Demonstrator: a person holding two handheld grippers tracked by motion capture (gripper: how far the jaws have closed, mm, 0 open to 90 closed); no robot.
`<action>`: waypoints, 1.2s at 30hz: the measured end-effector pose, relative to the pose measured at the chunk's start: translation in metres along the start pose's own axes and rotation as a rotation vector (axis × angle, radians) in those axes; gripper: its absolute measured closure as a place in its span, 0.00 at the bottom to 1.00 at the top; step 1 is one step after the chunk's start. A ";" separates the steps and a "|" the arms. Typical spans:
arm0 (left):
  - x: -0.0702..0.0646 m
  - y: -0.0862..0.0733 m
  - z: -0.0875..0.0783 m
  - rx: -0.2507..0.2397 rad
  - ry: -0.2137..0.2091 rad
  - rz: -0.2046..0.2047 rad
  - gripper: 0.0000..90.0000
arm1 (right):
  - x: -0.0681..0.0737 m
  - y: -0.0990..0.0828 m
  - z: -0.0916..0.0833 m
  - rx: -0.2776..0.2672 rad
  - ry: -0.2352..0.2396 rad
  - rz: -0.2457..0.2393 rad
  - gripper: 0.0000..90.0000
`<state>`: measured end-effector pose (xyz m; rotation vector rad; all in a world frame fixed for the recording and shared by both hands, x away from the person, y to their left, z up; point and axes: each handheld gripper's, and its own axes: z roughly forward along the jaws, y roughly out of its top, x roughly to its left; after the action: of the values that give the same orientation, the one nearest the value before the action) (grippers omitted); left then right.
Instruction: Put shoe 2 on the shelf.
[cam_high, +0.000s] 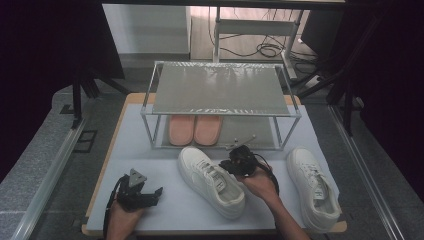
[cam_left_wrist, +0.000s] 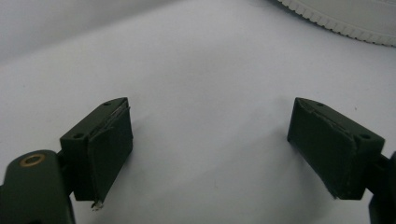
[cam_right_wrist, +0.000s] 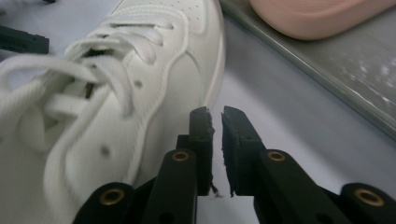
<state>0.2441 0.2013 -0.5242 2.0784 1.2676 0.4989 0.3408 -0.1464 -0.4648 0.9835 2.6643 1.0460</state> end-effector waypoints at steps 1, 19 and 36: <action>0.000 0.000 0.000 0.000 0.000 0.000 0.16 | -0.001 -0.002 -0.003 -0.001 -0.004 0.003 0.87; 0.000 0.000 0.000 0.000 0.000 0.004 0.16 | 0.002 -0.024 -0.058 0.005 -0.004 0.015 0.65; 0.000 0.000 0.000 -0.004 0.001 -0.001 0.16 | 0.023 -0.023 -0.048 0.070 0.055 -0.055 0.67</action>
<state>0.2441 0.2012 -0.5244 2.0746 1.2675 0.5012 0.2949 -0.1718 -0.4404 0.9001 2.7729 0.9900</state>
